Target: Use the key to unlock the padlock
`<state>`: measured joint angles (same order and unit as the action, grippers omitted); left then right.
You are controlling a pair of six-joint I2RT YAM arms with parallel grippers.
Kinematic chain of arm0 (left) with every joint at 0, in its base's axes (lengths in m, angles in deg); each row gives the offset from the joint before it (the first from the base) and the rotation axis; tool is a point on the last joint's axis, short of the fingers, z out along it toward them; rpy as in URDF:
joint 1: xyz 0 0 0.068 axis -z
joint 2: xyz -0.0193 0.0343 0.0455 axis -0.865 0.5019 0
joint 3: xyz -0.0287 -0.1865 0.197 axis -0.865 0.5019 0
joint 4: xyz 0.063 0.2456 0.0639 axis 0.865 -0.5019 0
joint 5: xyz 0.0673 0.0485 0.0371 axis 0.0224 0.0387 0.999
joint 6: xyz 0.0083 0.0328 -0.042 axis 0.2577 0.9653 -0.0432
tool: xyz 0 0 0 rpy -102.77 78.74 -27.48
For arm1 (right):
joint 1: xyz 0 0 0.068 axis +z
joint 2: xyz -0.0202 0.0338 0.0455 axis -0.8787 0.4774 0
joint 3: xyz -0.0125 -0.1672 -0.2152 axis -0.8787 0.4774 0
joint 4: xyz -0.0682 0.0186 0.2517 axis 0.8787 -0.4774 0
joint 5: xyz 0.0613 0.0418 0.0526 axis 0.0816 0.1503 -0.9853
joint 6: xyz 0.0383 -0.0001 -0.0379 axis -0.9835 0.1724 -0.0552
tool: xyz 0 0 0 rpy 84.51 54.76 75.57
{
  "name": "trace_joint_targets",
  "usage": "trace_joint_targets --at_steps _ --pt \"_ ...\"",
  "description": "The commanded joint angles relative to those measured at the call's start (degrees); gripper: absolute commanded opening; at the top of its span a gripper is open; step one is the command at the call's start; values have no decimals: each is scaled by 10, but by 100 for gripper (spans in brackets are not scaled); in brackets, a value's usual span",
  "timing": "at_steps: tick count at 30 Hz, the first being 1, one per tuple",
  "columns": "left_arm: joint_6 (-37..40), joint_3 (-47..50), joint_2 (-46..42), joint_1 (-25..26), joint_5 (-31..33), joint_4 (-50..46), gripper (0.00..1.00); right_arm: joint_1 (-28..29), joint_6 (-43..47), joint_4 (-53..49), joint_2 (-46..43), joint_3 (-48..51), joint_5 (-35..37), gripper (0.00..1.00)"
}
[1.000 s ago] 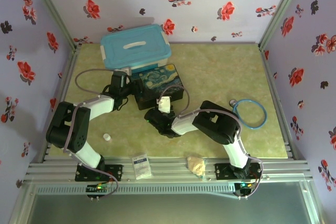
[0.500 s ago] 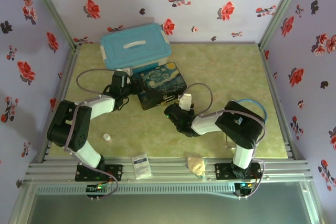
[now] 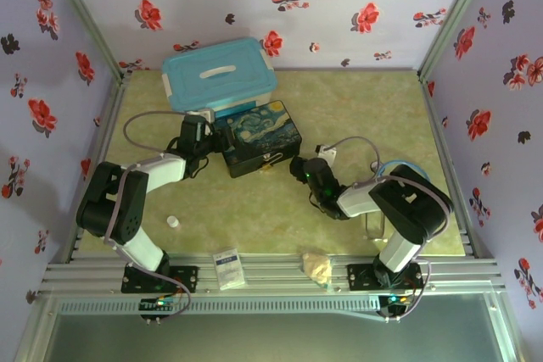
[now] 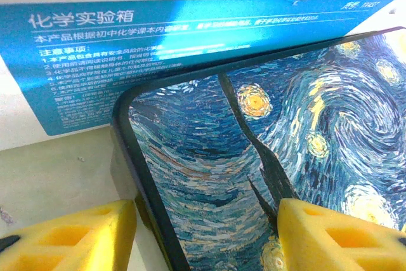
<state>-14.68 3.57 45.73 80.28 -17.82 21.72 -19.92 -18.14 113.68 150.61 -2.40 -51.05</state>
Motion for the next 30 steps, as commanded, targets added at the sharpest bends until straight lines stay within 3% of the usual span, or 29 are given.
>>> trace_joint_targets --at_steps 1,10,19,30 --pt "19 18 21 -4 26 -103 60 0 -31 117 27 1 -108 63" --pt "19 19 17 -5 25 -108 60 -1 -71 317 162 -3 -165 57" --pt "22 16 19 -5 25 -112 61 3 -72 343 201 -23 -184 52" --pt "23 16 26 -5 24 -112 61 9 -68 358 213 -30 -155 29"
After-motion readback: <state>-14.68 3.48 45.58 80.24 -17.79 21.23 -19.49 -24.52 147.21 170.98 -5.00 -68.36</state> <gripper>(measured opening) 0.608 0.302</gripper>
